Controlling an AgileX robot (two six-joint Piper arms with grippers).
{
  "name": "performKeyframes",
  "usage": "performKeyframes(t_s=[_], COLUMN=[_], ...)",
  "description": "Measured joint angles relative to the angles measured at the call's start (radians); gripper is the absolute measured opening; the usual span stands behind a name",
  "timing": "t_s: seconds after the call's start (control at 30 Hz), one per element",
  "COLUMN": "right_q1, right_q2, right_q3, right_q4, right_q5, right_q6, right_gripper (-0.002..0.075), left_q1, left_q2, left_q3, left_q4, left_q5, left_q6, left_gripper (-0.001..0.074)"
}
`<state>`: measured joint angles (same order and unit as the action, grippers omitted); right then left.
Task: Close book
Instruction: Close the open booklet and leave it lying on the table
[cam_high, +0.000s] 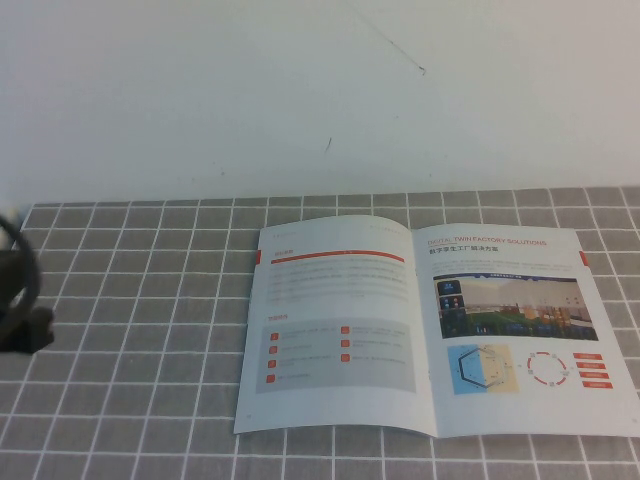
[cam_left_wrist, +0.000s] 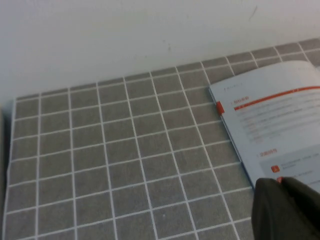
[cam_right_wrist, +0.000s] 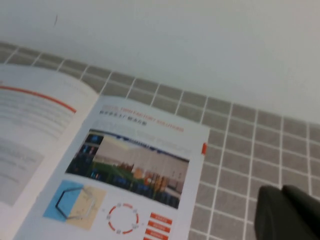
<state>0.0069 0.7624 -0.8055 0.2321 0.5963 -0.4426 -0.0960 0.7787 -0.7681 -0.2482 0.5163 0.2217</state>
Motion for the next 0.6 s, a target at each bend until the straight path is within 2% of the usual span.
performKeyframes(t_s=[0.23,0.4,0.5,0.6], right_q1=[0.0,0.0,0.006,0.035], right_q2=[0.304,0.498,0.614,0.742], right_q3=[-0.08,-0.113,-0.118,-0.122], right_q4=[0.05,0.074,0.089,0.093], right_q5=[0.04,0.022,-0.02,-0.053], right_q6=[-0.142,-0.168,-0.188,-0.209], right_gripper=[-0.0001,-0.0001,-0.0001,-0.0001], left_q1=[0.0,0.0,-0.036,-0.107], left_q2=[0.306,0.519,0.628,0.723], left_q3=[-0.182,-0.265,-0.288,-0.29], left_q4=[-0.065,-0.186,-0.276,-0.302], left_q5=[0.084,0.104,0.111,0.113], left_q6=[0.051,0.12,0.187,0.229], left_gripper=[-0.0004,-0.0004,-0.0004,-0.0004])
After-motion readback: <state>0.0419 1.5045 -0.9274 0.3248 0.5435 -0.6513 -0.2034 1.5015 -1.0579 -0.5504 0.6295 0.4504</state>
